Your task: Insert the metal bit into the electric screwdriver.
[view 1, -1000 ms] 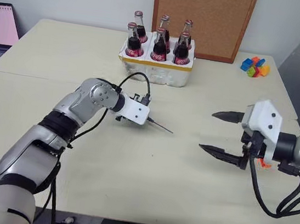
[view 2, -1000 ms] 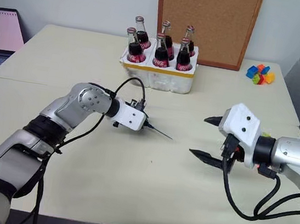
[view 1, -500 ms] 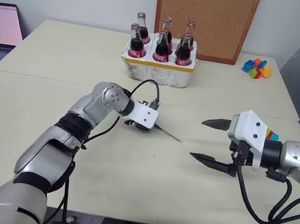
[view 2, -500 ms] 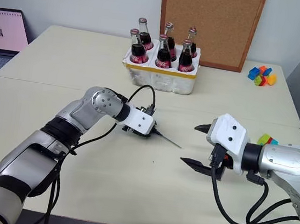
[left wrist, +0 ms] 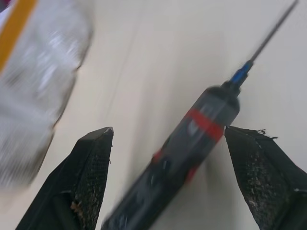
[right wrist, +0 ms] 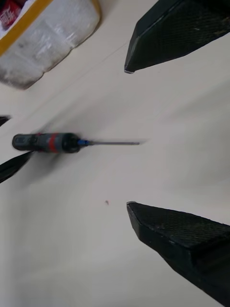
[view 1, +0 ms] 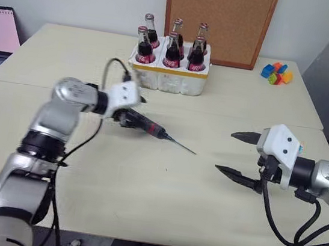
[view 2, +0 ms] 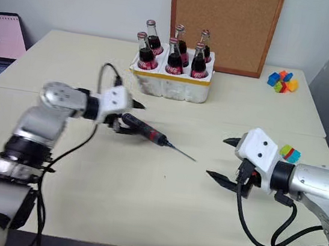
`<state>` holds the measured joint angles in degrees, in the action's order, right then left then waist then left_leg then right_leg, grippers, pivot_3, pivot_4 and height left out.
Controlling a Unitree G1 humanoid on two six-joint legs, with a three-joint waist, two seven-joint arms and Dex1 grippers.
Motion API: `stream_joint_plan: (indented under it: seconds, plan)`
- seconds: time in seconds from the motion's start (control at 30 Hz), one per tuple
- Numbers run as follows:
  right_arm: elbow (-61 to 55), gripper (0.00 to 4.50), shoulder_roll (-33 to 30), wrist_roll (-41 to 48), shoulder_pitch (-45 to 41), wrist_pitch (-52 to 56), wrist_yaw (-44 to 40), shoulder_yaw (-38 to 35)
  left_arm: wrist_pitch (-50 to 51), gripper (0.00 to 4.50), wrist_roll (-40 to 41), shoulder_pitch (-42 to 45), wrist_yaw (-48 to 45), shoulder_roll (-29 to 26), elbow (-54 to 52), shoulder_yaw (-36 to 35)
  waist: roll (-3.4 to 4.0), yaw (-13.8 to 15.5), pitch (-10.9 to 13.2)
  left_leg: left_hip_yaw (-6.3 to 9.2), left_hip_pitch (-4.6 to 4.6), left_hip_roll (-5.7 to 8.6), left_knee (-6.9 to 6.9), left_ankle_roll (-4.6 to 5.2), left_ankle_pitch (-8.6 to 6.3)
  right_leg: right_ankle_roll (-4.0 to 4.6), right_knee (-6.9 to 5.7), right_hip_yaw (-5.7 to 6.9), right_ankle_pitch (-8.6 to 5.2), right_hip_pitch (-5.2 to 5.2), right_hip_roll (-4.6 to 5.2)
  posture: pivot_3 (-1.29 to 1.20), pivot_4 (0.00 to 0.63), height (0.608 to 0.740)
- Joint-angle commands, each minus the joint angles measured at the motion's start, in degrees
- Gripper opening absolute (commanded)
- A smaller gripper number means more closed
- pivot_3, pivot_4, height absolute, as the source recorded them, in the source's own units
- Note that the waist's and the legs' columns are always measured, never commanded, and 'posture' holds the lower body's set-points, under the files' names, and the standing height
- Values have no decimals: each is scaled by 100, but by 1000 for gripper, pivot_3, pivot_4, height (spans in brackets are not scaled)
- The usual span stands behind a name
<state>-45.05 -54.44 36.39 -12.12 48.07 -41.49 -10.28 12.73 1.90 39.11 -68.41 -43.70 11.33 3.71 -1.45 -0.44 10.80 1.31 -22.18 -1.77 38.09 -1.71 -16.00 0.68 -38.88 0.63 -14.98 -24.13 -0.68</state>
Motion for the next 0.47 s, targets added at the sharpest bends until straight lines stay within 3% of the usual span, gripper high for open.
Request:
stream_joint_plan:
  seconds: [0.03, 0.27, 0.47]
  plan:
    - [108, 4500, 46, -475, 509, -834, -154, -447, 945, 3819, 502, -894, 313, -413, -1242, -986, 0, 6, 0, -1, 9, 3, -1, -1, 0, 1, -4, -1, -1, 4, 1, 0, 150, 740]
    - [807, 4500, -149, -423, 1310, -1555, -1202, -1225, 1636, 3819, 1071, -3080, 264, -988, -2665, -2481, -3, 1, 1, -2, 36, -6, -4, -4, 2, 5, -7, -10, -3, 18, 19, 0, 150, 740]
    - [925, 4500, -107, -288, 1479, -1623, -1412, -1435, 2009, 3819, 1467, -3793, 332, -1120, -2996, -2906, -3, 30, 1, -4, 81, -5, -4, -4, 2, 11, -6, 1, -3, 64, 27, 0, 150, 740]
